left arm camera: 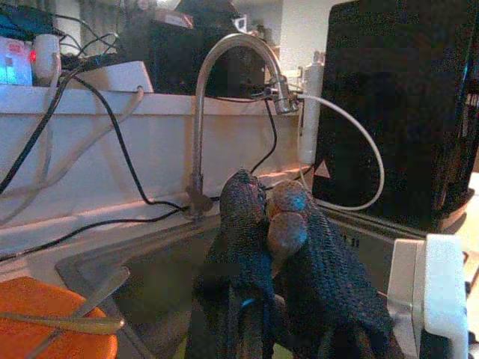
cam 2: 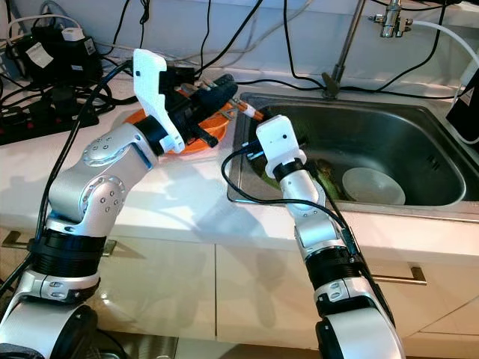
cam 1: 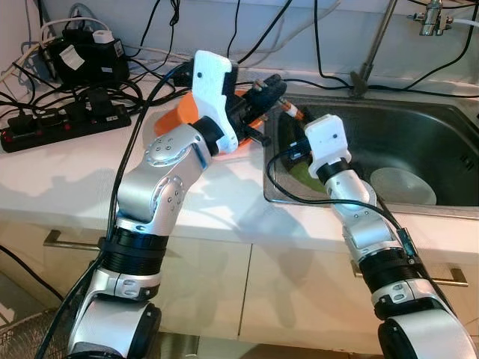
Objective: Kitchen organization
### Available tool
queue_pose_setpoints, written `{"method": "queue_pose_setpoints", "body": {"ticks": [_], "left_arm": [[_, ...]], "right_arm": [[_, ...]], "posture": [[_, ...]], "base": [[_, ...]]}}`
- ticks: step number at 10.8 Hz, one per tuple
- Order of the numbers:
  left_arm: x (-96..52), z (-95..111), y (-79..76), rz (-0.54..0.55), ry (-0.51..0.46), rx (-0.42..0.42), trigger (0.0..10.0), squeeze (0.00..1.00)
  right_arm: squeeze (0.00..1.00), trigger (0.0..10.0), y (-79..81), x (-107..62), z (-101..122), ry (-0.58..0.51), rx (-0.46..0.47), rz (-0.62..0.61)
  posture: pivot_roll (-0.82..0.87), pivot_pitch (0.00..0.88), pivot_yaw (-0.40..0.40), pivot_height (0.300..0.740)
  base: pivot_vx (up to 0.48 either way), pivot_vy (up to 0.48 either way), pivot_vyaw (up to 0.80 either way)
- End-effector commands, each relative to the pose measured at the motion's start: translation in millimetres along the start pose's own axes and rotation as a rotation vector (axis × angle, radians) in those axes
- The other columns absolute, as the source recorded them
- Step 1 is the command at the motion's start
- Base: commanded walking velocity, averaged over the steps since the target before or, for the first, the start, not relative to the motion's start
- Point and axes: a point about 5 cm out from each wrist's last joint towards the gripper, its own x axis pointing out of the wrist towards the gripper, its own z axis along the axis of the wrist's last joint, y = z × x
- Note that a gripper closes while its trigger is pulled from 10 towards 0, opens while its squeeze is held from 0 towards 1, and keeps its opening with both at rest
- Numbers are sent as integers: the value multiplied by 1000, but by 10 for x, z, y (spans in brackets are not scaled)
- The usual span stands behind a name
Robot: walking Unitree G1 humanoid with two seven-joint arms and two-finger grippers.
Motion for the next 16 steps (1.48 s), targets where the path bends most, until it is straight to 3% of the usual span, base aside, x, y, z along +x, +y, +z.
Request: {"method": "queue_pose_setpoints", "body": {"ticks": [1, 2, 3, 8, 10, 11, 13, 15, 16], "left_arm": [[22, 6, -59, -33, 6, 25, 10000, 0], [29, 0, -41, -16, 7, 11, 10000, 231], [32, -15, -25, -11, 13, -1, 10000, 1000], [0, 16, 30, 14, 7, -1, 10000, 1000], [-78, -153, 60, 35, 88, 22, 10000, 1000], [-117, -241, 70, 44, 128, 39, 10000, 0], [-185, -359, 73, 50, 191, 48, 10000, 0], [-244, -445, 74, 58, 251, 69, 10000, 0], [-246, -457, 63, 57, 260, 75, 10000, 0]], "right_arm": [[0, 0, -19, 37, 47, -18, -3, -9], [0, 0, -19, 40, 48, -18, -2, -9], [0, 0, -17, 45, 50, -19, -2, -10], [0, 0, -63, 56, 32, -9, -5, -28], [0, 0, -281, 111, -16, 62, 41, -105], [0, 0, -397, 153, -40, 109, 56, -134], [0, 10000, -606, 214, -133, 246, 131, -202], [0, 10000, -685, 201, -304, 421, 287, -238], [0, 10000, -641, 177, -386, 488, 370, -225]], "posture": [[203, 0, -11, 740], [203, 0, -10, 740], [204, 0, -9, 740], [208, 0, -13, 740], [205, 0, -14, 740], [202, 0, -15, 740], [204, 0, -20, 740], [217, 0, -33, 740], [216, 0, -34, 740]], "base": [[0, 0, 0], [0, 0, 0], [0, 0, 0], [0, 0, 0], [0, 0, 0], [0, 0, 0], [0, 0, 0], [0, 0, 0], [0, 0, 0]]}}
